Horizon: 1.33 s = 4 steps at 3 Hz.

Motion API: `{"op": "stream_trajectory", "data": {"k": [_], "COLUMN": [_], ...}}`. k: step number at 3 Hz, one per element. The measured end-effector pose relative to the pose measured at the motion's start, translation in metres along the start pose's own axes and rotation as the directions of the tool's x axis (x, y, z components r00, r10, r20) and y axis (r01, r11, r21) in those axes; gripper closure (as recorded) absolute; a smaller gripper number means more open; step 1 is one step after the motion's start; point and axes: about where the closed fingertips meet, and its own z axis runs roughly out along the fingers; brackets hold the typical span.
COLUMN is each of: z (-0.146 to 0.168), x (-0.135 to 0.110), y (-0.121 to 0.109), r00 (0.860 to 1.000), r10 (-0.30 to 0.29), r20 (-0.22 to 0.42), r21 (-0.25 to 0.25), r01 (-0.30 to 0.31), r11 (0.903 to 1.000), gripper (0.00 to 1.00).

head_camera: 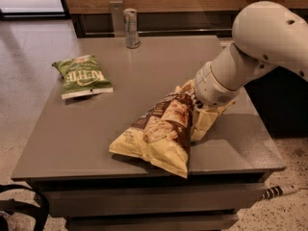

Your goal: Move brown chip bag near redbull can

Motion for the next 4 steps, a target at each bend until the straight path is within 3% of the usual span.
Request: {"op": "stream_trajectory", "data": {"k": [1, 2, 3, 4], "z": [-0.019, -0.036, -0.072, -0.098], "x": [0.02, 0.067, 0.086, 0.095], "y": [-0.038, -0.096, -0.153, -0.188], "r00": [1.0, 0.995, 0.989, 0.985], "r10": [0.027, 0.086, 0.128, 0.157], "r20": [-0.013, -0.054, -0.071, -0.076], "r21": [0.039, 0.048, 0.148, 0.247], "r01": [-0.027, -0.084, -0.116, -0.134], "r11": [0.9989, 0.9953, 0.9822, 0.9596], "gripper": [1.0, 1.0, 1.0, 1.0]}}
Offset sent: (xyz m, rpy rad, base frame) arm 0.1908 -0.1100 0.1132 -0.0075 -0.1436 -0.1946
